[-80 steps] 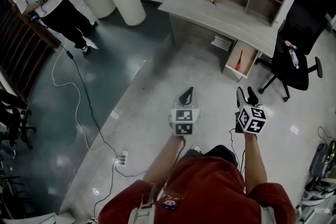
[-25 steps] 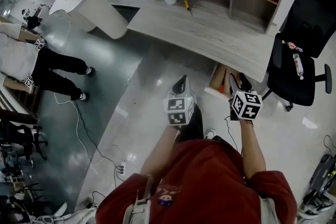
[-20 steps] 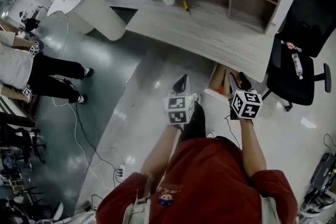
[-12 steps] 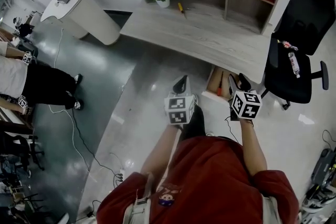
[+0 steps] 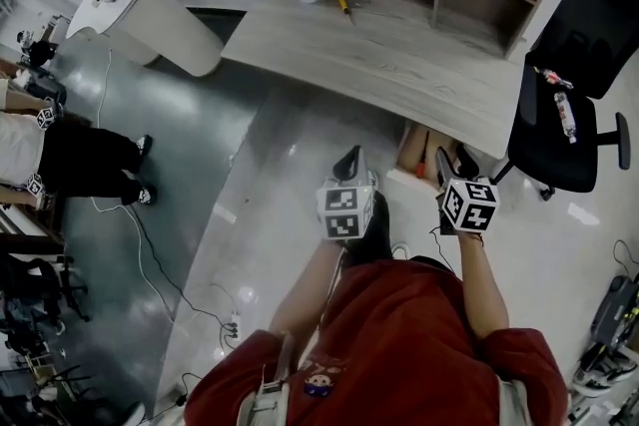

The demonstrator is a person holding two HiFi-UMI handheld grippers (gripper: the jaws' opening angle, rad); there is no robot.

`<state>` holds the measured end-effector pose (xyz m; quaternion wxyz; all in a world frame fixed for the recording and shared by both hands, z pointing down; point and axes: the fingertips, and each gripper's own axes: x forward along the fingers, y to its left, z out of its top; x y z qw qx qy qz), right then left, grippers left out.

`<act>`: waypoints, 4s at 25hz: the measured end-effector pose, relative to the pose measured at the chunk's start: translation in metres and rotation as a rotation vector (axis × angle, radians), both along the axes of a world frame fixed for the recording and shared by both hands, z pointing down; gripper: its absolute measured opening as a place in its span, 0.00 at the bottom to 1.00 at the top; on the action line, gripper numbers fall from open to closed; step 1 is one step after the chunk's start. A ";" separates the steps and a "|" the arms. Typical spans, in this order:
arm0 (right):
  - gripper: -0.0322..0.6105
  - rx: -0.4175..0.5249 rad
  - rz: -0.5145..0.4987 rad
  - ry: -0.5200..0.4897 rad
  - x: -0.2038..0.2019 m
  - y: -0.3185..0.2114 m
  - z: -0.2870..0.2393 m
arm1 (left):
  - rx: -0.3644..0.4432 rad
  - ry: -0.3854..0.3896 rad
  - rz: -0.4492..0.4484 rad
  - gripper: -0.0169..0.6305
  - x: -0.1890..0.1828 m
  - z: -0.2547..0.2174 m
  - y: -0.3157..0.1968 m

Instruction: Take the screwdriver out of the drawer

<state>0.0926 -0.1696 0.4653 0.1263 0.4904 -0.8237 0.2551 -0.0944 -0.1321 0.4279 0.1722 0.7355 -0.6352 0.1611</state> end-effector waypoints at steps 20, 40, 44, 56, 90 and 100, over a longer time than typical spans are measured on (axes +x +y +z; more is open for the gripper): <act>0.34 -0.283 -0.014 0.095 -0.037 -0.032 0.152 | -0.218 0.010 0.063 0.03 -0.025 0.122 -0.056; 0.34 -0.562 0.021 0.202 -0.058 -0.069 0.333 | -0.397 0.012 0.261 0.03 -0.013 0.262 -0.110; 0.34 -0.596 0.032 0.221 -0.060 -0.071 0.357 | -0.413 0.016 0.269 0.03 -0.017 0.278 -0.118; 0.31 -0.696 0.117 0.257 -0.055 -0.075 0.401 | -0.459 0.022 0.260 0.03 -0.033 0.307 -0.122; 0.20 -0.585 0.048 0.275 -0.037 -0.017 0.304 | -0.338 -0.026 0.223 0.03 -0.006 0.211 -0.067; 0.20 -0.520 -0.017 0.246 -0.021 0.030 0.244 | -0.292 -0.022 0.140 0.03 0.008 0.161 -0.013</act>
